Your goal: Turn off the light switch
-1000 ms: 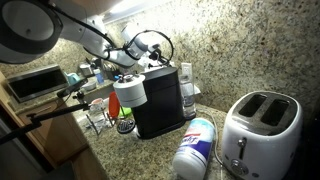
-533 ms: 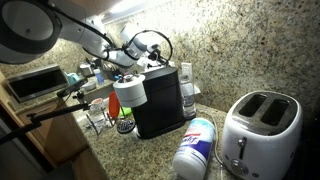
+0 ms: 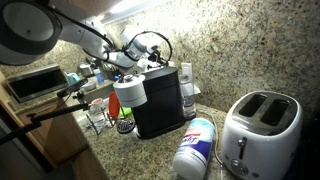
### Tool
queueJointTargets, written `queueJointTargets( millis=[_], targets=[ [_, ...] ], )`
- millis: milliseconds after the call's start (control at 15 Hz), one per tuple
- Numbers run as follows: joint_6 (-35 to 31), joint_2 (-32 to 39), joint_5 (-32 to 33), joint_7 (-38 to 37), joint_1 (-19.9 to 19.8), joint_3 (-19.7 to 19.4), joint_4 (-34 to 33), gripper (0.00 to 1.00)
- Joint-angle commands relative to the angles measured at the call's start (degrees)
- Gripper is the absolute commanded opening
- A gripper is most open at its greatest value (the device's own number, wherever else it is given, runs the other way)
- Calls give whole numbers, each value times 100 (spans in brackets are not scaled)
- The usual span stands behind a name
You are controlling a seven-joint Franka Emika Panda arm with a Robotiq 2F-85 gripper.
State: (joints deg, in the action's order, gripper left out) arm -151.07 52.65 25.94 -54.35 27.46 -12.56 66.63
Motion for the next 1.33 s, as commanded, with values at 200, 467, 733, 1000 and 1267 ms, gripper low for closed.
queueJointTargets(
  millis=[200, 467, 733, 1000, 1267],
  targets=[
    [-19, 181, 97, 3, 54, -88, -303, 0],
    [-67, 270, 106, 60, 24, -40, -422, 0],
    [-85, 364, 225, 19, 62, -109, -566, 0],
    [-51, 448, 350, 48, 47, -105, -710, 0],
    [23, 486, 399, 63, 34, -99, -748, 0]
  ],
)
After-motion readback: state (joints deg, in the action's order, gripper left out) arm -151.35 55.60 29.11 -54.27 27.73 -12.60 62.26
